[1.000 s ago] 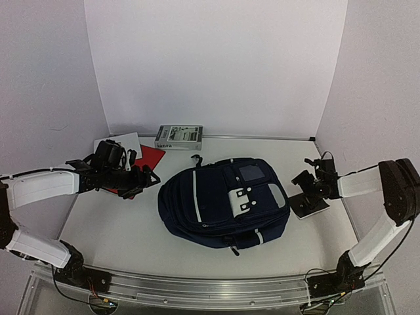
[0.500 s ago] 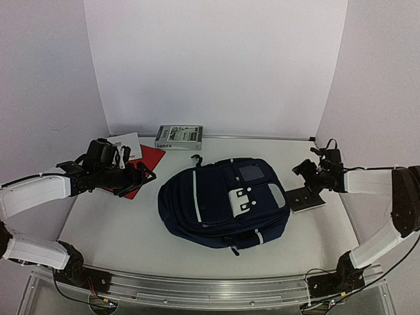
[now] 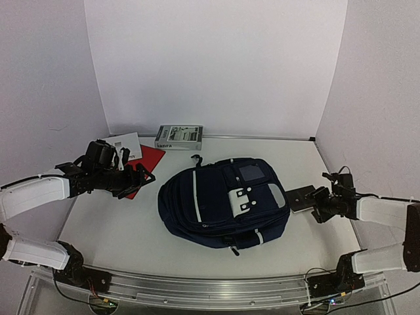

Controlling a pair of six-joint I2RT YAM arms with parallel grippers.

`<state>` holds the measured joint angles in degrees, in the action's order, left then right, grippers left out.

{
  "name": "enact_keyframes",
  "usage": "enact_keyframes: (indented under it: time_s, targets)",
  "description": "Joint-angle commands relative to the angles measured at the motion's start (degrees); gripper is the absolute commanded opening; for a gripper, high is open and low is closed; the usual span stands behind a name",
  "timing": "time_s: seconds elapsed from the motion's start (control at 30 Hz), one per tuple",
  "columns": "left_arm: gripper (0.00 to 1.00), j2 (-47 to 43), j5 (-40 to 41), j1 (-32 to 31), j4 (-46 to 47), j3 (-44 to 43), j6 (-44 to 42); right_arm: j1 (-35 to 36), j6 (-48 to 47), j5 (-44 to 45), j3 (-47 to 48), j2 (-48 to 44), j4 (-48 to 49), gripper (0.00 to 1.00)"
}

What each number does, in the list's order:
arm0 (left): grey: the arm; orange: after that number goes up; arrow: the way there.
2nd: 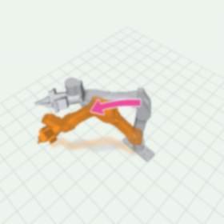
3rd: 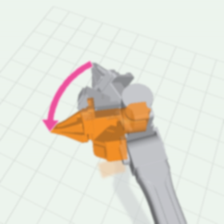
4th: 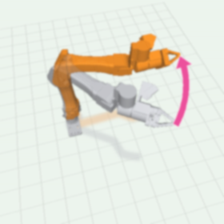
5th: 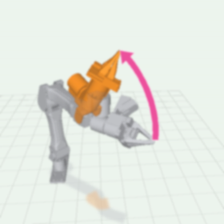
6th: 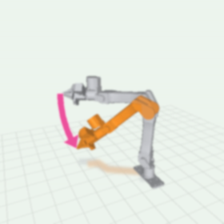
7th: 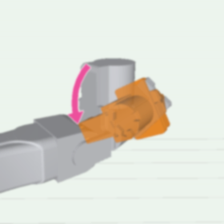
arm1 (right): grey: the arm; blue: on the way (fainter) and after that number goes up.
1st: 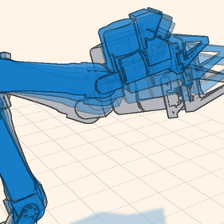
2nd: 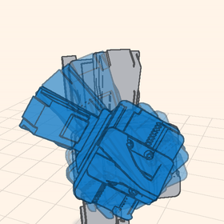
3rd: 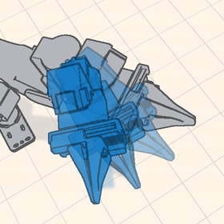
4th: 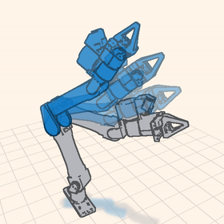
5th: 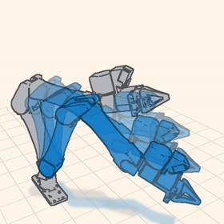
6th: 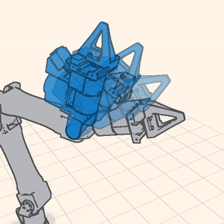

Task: Pack the student bag
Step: Pick up the book from the center of the board.

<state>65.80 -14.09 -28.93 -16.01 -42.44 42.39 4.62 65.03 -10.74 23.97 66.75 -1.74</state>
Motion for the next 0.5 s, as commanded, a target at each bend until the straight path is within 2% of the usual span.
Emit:
enact_keyframes:
  time_s: [0.0, 0.2, 0.37, 0.47]
  targets:
    - [0.88, -0.4, -0.97, 0.41, 2.08, 0.16, -0.31, -0.23, 3.84, -1.36, -2.27, 2.62, 5.98, 0.66]
    - [0.88, -1.29, -0.82, 0.55, 1.66, 0.26, -0.19, -0.47, 4.32, -2.66, -3.25, 10.36, 14.2, 0.55]
    - [0.88, -1.91, -0.43, 0.83, 0.73, 0.11, -0.29, -0.61, 4.67, -1.32, -4.04, 12.99, 18.48, 0.47]
    - [0.88, -1.81, -0.41, 1.0, 0.51, 0.0, -0.29, -0.68, 5.28, -1.77, -4.29, 14.95, 21.46, 0.38]
